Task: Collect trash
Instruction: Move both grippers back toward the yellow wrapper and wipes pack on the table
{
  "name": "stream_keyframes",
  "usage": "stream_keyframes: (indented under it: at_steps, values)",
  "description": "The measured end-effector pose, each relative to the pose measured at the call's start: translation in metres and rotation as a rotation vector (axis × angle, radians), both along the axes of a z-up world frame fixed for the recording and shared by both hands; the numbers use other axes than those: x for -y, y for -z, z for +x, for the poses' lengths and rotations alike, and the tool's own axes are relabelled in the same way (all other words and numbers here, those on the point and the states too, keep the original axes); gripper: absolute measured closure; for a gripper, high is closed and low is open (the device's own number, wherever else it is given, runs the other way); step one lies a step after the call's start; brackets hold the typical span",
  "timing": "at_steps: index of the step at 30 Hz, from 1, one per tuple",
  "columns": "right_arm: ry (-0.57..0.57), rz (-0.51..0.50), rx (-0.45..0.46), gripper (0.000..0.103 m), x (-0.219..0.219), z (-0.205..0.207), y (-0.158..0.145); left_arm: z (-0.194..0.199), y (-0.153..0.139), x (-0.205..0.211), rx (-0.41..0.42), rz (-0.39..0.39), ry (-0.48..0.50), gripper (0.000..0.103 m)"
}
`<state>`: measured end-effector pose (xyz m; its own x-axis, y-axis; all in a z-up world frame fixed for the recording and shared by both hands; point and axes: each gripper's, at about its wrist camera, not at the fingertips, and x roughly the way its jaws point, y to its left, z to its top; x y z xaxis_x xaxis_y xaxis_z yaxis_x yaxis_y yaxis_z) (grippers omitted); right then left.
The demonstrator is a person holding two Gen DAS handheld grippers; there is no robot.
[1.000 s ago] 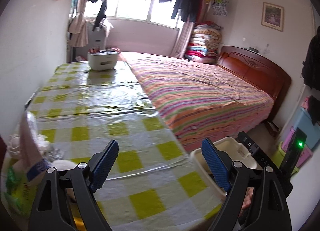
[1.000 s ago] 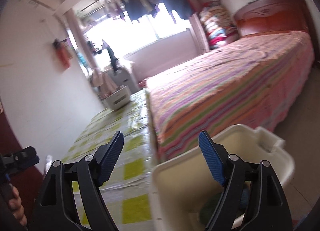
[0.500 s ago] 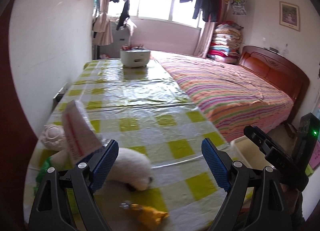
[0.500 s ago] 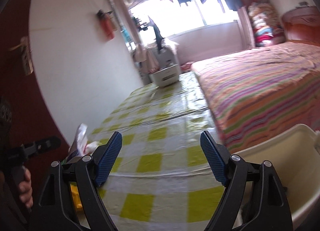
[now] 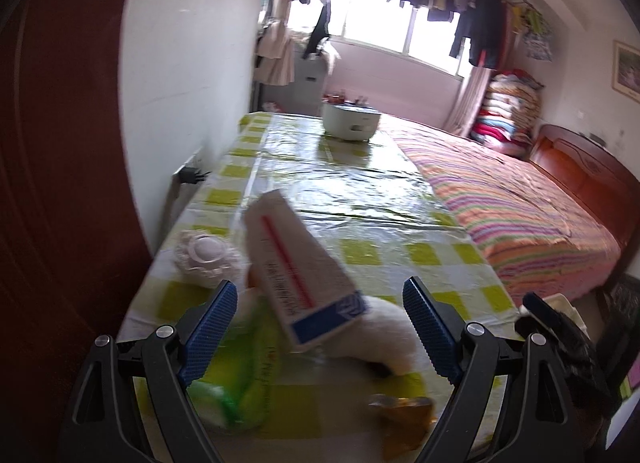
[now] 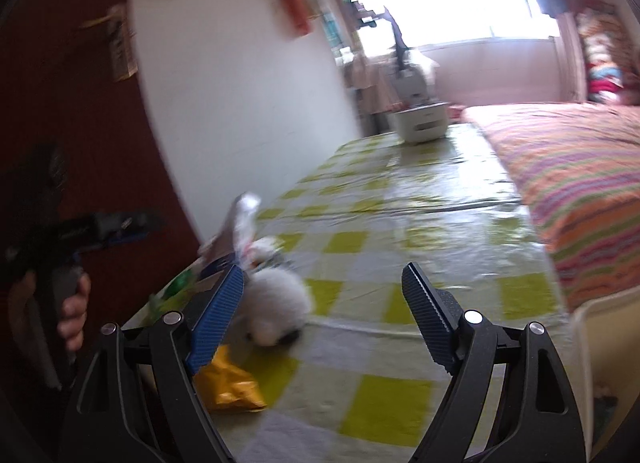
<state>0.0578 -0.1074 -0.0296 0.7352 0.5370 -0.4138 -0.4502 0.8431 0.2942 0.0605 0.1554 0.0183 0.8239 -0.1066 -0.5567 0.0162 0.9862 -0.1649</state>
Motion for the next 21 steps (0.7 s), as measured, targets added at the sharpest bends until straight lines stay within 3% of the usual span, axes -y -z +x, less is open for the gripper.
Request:
stream_keyframes:
  at_steps: [6,9,18,20,21]
  values:
    - [-0.247,-0.028,-0.07,0.022,-0.052,-0.015,0.014,-0.003,0.005,-0.035,-0.023,0.007,-0.074,0.02]
    - [-0.314,-0.111,-0.094,0.022,-0.078,-0.024,0.026,-0.004,0.008,-0.054,-0.034,-0.007,-0.115,0.02]
    - [-0.317,-0.212,-0.19,0.023,-0.106,-0.012,0.047,-0.006,0.014,-0.082,-0.072,-0.044,-0.16,0.02]
    - [-0.321,-0.226,-0.211,0.031,-0.109,-0.009,0.052,-0.007,0.015,-0.083,-0.079,-0.036,-0.158,0.02]
    - [-0.322,-0.238,-0.214,0.047,-0.108,-0.009,0.054,-0.006,0.016,-0.084,-0.085,-0.031,-0.158,0.02]
